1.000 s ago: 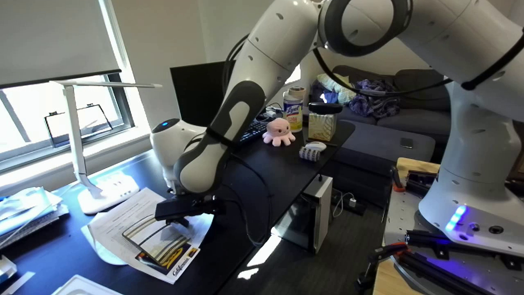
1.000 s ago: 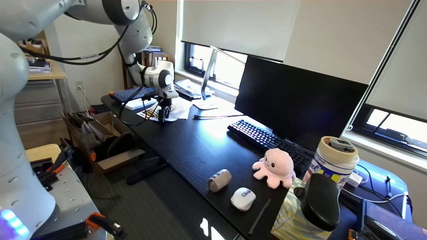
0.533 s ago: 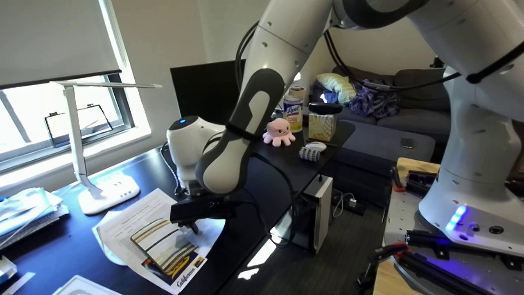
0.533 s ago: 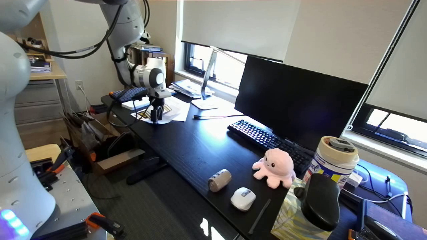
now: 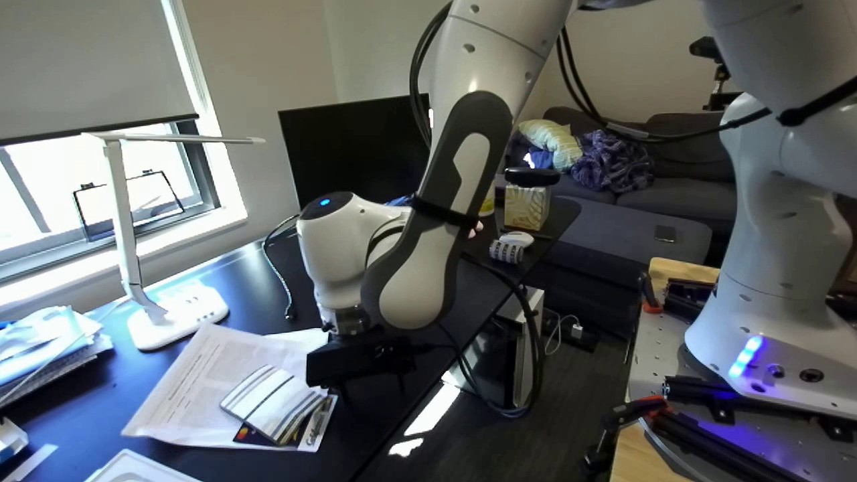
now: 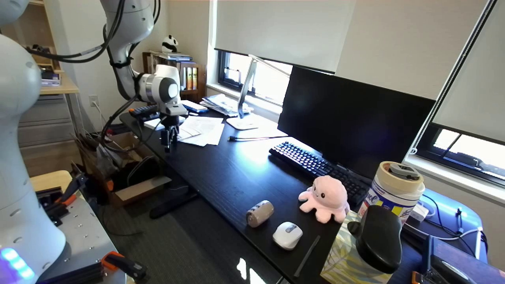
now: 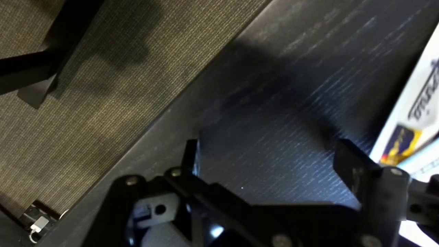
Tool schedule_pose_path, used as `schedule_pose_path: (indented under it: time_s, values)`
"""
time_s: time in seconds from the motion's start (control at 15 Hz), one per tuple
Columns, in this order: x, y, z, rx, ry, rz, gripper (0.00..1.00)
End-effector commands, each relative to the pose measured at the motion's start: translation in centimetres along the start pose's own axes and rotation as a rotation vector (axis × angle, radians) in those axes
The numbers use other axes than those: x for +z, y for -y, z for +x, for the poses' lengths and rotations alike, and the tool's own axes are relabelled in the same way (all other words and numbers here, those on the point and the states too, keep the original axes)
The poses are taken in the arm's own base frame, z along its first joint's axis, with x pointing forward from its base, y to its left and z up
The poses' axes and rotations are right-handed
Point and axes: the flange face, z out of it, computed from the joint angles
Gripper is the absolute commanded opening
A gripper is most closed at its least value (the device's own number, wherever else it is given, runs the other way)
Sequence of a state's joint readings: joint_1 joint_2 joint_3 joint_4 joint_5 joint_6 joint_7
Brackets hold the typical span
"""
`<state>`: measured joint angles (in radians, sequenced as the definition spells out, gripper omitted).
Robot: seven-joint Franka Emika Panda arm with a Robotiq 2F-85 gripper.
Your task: Neatly arrange the papers
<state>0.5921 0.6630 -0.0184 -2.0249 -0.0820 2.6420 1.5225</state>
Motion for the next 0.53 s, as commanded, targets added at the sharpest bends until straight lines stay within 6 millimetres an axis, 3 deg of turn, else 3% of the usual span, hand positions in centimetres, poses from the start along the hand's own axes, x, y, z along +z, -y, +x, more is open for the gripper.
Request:
schedule_pose_path:
  time_s: [0.0, 0.47]
  values:
    - [-1.2, -0.9, 0.4, -0.010, -0.027, 0.012, 1.00]
    - [-4.3, 1.1, 3.5, -0.105, -0.126, 0.044, 1.00]
